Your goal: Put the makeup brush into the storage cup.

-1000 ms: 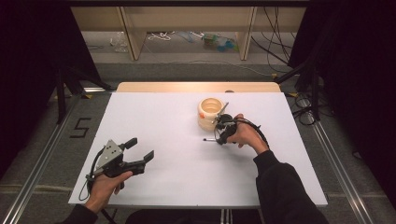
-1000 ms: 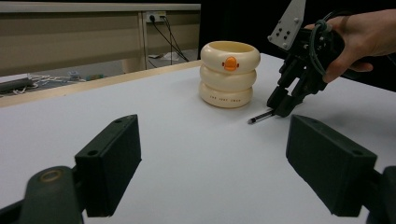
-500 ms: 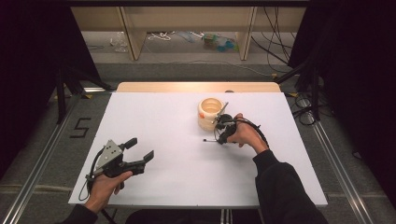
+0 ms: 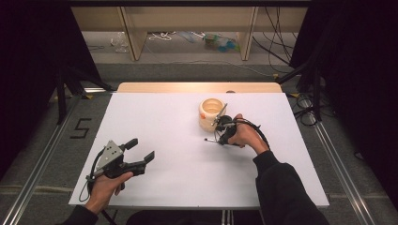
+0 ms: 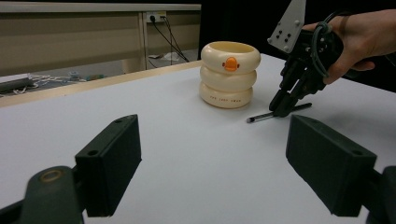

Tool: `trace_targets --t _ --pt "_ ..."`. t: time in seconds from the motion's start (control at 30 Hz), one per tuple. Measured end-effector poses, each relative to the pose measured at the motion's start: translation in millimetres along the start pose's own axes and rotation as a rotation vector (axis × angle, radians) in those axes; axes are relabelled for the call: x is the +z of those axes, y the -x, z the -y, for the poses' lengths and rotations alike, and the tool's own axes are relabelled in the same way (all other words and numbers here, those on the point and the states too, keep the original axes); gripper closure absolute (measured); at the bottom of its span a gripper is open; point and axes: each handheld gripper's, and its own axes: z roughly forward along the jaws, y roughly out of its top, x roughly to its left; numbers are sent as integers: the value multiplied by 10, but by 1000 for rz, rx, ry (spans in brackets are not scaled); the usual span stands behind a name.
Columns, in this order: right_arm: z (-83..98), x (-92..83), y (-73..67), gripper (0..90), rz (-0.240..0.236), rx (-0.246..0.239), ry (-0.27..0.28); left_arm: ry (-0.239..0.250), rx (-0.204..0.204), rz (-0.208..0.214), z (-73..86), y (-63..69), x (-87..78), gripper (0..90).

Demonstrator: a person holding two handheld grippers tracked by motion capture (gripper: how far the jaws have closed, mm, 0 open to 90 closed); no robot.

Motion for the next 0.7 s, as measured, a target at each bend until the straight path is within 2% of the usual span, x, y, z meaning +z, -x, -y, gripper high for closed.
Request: trace_targets --t 0.33,0.7 --pt "-26 4 -25 837 6 -4 -17 2 0 -1 -1 0 -2 181" --pt "-46 -5 -56 842 21 -1 -30 2 3 0 -4 0 -5 181"
